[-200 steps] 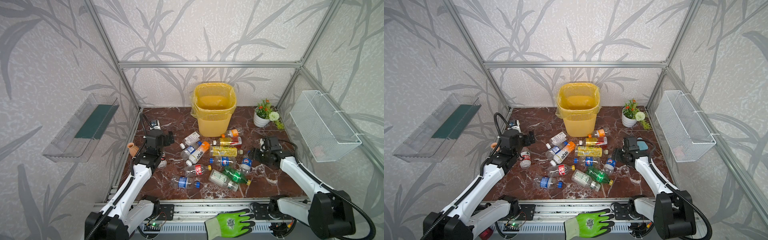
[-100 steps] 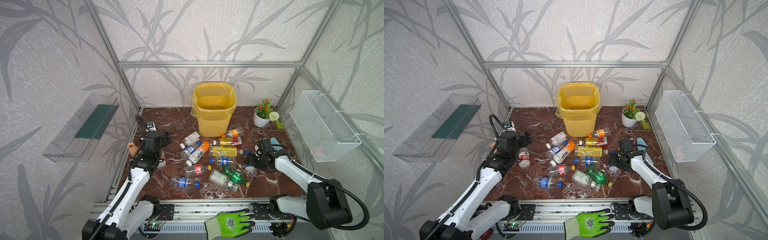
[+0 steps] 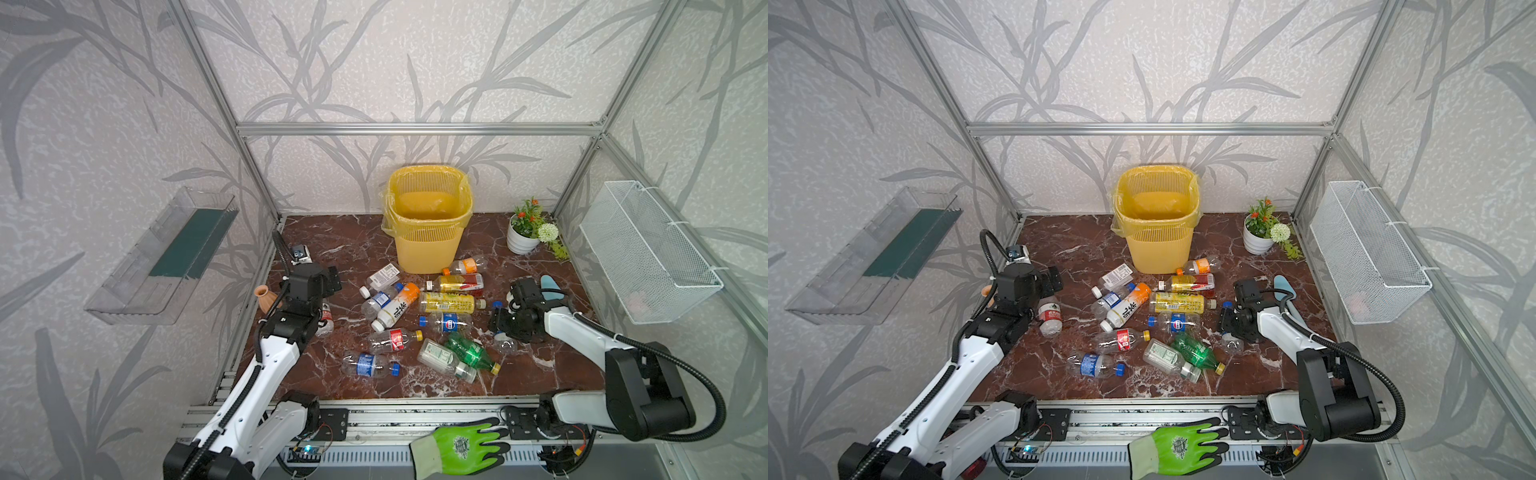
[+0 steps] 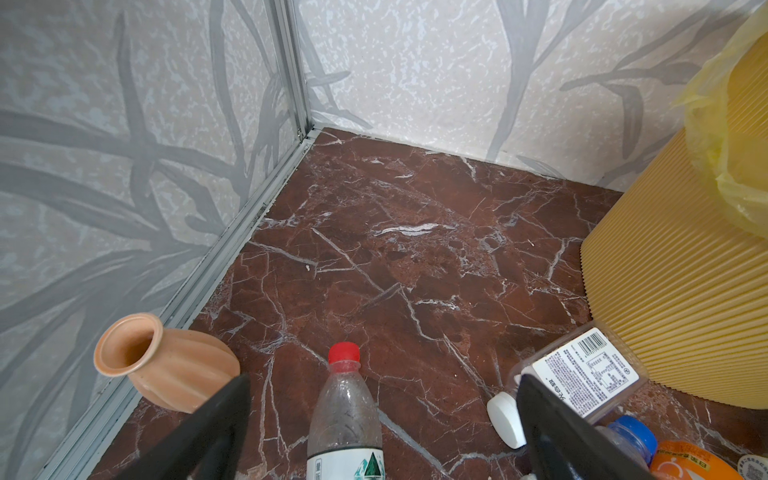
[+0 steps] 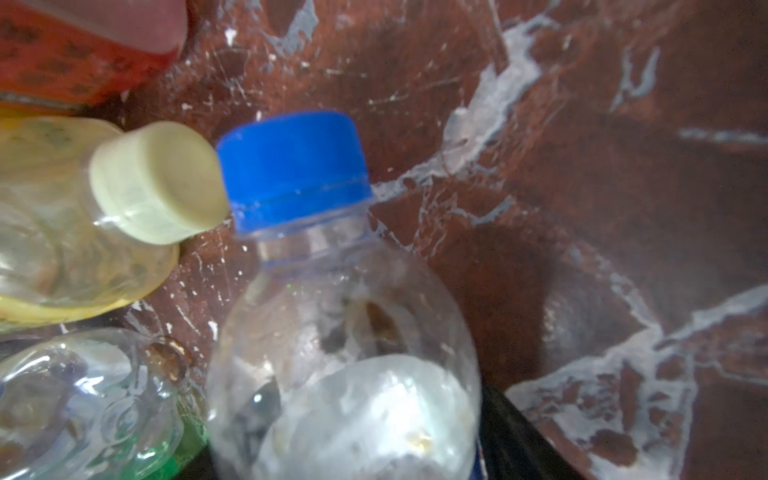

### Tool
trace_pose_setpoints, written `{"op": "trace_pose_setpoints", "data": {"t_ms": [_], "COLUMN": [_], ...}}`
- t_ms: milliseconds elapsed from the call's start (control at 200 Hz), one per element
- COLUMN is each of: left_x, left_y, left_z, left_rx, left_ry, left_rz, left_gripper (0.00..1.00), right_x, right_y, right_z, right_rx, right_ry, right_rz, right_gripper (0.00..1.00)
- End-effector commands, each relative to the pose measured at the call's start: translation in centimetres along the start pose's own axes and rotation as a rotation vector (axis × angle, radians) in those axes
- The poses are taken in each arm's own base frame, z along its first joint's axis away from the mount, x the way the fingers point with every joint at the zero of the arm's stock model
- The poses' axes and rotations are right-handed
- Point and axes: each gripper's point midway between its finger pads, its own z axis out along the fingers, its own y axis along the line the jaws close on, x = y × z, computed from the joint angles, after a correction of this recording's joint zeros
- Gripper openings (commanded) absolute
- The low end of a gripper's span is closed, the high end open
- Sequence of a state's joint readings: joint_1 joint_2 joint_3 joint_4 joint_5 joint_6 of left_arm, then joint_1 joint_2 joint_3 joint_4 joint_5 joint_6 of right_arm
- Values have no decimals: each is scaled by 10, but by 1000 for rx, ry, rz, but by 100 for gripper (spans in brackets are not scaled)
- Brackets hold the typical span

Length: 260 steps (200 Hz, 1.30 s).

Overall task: Throw the plastic bottles in the bin
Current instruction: 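Lift the blue-capped bottle with the right gripper and release it over the bin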

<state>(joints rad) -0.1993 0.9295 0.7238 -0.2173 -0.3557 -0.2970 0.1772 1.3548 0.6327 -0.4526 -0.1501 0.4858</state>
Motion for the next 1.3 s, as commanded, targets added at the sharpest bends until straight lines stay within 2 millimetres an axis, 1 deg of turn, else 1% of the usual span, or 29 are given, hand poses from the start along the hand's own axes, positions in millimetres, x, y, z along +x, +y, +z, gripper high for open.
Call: {"op": "trace_pose_setpoints", "data": {"t_ms": [0, 140, 215, 310, 375, 480, 510, 515, 540, 545, 550, 570, 580, 585, 605, 615, 620, 720, 725, 795, 865, 955, 1035, 1120, 1160, 1180, 1254, 1289, 1294], "left_x": [-5, -5, -4, -2, 0, 1, 1, 1, 2, 2, 3, 4, 4, 3, 4, 5, 5, 10, 11, 16, 20, 25, 28, 31, 33, 34, 39, 41, 42], "left_y": [6, 10, 14, 16, 18, 27, 31, 31, 33, 34, 34, 35, 35, 35, 36, 36, 37, 42, 42, 46, 49, 52, 53, 54, 54, 54, 55, 55, 55], "left_z": [-6, -8, -8, -8, -8, -10, -11, -11, -11, -11, -11, -11, -12, -12, -12, -12, -12, -11, -11, -11, -12, -12, -11, -11, -11, -10, -9, -8, -8], "left_rx": [-27, -46, -68, -76, -88, -136, -156, -159, -171, -172, -173, -179, -182, -182, -186, -189, -190, -224, -226, -250, -271, -290, -299, -308, -312, -314, -324, -327, -328], "left_ry": [-14, -14, -13, -3, 1, -1, -3, -2, 0, 2, 2, 5, 5, 4, 10, 11, 11, 31, 32, 57, 76, 96, 106, 120, 129, 135, 156, 167, 168], "left_rz": [-30, -37, -50, -58, -65, -102, -115, -116, -120, -119, -120, -120, -120, -120, -118, -118, -118, -119, -118, -117, -117, -115, -116, -122, -122, -123, -123, -121, -121], "left_gripper": [99, 99, 99, 99, 99, 99, 99, 99, 99, 99, 99, 99, 99, 99, 99, 99, 99, 99, 99, 99, 99, 99, 99, 99, 99, 99, 99, 99, 99], "right_x": [4, -3, -13, -30, -49, -87, -99, -99, -107, -110, -110, -116, -120, -120, -125, -128, -128, -146, -146, -155, -161, -170, -185, -203, -212, -214, -231, -236, -238], "right_y": [-6, -6, -3, 9, 24, 50, 59, 59, 66, 69, 69, 74, 77, 77, 83, 86, 86, 111, 111, 128, 139, 156, 176, 213, 238, 245, 283, 299, 303], "right_z": [4, -3, -13, -35, -62, -125, -153, -153, -173, -181, -181, -197, -211, -211, -226, -238, -238, -312, -312, -358, -393, -419, -423, -406, -387, -381, -337, -321, -309], "right_rx": [33, 42, 33, -4, -54, -151, -188, -188, -215, -226, -226, -245, -263, -263, -280, -294, -294, -400, -400, -489, -567, -677, -754, -818, -825, -824, -817, -816, -806], "right_ry": [20, -21, -69, -158, -259, -514, -617, -617, -685, -713, -713, -763, -804, -804, -849, -883, -883, -1087, -1087, -1214, -1302, -1368, -1359, -1279, -1226, -1209, -1067, -1008, -978], "right_rz": [-15, -19, -32, -62, -89, -125, -140, -140, -150, -153, -153, -162, -166, -166, -174, -180, -180, -213, -213, -229, -226, -218, -222, -259, -291, -301, -346, -370, -377], "right_gripper": [70, 61, 57, 54, 53, 53, 53, 53, 53, 53, 53, 53, 53, 53, 53, 53, 53, 54, 54, 54, 54, 54, 54, 54, 54, 55, 56, 59, 61]}}
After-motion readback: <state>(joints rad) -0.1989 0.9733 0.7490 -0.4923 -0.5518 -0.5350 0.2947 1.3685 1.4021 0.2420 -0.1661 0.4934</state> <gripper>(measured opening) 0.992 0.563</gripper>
